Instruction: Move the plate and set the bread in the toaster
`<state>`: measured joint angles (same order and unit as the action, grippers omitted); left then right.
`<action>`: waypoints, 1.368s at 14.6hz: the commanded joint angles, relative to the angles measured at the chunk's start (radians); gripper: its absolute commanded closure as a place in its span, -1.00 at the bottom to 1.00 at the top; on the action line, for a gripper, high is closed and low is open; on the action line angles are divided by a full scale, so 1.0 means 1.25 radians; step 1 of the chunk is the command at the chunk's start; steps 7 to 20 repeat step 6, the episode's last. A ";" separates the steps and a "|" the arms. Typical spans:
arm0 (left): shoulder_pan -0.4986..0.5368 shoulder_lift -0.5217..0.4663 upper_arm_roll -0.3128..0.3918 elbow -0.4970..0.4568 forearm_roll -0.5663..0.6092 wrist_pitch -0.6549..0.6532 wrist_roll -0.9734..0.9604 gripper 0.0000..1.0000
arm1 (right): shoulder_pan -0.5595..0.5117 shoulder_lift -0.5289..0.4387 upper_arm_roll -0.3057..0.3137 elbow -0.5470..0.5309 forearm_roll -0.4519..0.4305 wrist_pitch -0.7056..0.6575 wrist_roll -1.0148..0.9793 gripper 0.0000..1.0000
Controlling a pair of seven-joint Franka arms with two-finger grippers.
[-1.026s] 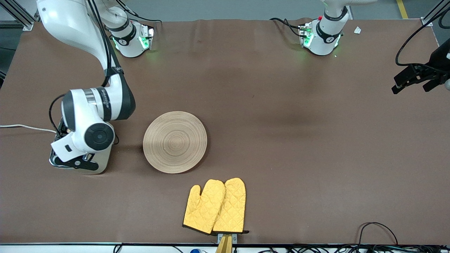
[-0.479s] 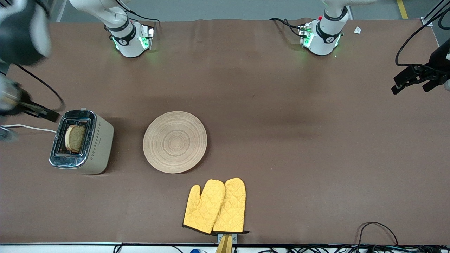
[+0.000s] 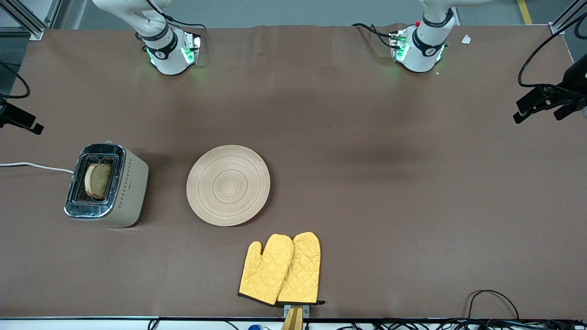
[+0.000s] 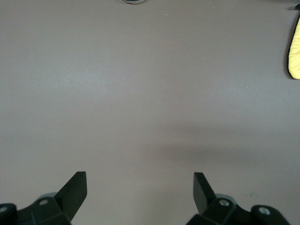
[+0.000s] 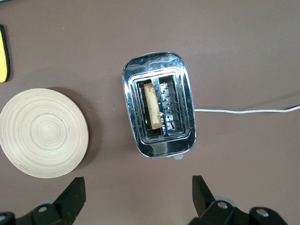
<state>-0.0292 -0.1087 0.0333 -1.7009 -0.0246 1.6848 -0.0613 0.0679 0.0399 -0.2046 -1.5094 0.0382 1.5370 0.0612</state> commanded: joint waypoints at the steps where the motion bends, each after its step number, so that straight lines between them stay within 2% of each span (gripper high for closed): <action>1: 0.001 0.005 0.000 0.007 0.011 -0.008 0.017 -1.00 | 0.002 -0.031 0.007 -0.047 0.011 0.021 -0.026 -1.00; 5: 0.001 0.007 0.000 0.014 0.011 -0.008 0.015 -1.00 | -0.005 -0.028 0.005 -0.045 0.004 0.025 -0.077 -1.00; 20: 0.000 0.017 0.000 0.024 0.012 -0.008 0.012 -1.00 | -0.005 -0.028 0.005 -0.047 0.004 0.025 -0.077 -1.00</action>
